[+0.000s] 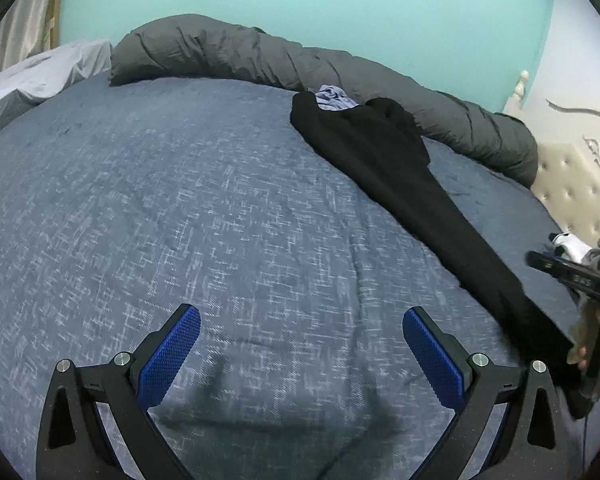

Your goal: Fold clothes

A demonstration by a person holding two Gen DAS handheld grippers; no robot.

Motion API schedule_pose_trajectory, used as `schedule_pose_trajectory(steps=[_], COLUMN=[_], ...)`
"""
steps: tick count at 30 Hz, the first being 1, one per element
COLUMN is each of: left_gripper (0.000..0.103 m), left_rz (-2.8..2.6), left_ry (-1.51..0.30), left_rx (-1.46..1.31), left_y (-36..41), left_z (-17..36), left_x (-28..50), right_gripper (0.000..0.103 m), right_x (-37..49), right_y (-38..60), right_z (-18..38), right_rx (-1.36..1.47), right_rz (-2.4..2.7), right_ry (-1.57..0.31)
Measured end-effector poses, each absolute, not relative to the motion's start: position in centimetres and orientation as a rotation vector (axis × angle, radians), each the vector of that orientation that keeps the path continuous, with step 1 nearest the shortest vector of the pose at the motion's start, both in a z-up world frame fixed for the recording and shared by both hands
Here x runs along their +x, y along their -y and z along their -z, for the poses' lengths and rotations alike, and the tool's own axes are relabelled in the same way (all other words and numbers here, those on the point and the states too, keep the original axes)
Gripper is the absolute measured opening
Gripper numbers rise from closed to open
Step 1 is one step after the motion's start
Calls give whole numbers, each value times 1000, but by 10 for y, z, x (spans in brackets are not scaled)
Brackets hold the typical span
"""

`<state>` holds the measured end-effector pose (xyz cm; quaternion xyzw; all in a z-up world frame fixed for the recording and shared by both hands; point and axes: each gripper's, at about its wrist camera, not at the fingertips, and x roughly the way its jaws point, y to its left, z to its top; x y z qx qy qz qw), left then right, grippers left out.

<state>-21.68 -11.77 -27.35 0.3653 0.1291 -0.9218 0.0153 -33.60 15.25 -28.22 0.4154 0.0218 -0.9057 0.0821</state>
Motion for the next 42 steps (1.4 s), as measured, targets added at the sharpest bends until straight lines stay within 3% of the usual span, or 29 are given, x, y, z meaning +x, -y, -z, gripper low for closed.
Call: schedule_pose_trajectory(steps=[15,17,21,22,35,42], left_gripper=[103,103,103,103,103,103], left_rz=[2821,2820,2822,2822,2819,2828], left_ry=[-440,-445,-442,-441,-433,-442], left_rx=[1178,1175,1177,1178,1121,1077], left_y=[137,138,139,139,149,156], left_z=[290,290,290,290,278,267], left_x=[-229,-230,-230,-230,-220,-207], right_gripper=[64,49,7,5,3,0], right_x=[-408,-412,-413,-409,-305,-214], right_y=[-94,-94,-89,-88,-85,-101], right_z=[335,340,339,335,274,288], right_rx=[1328,1331,1303,1294,1139,1227], right_rz=[2663,2667,2630,2624,2417,2191], right_ry=[-187,-204,-207,-208,-165,-252])
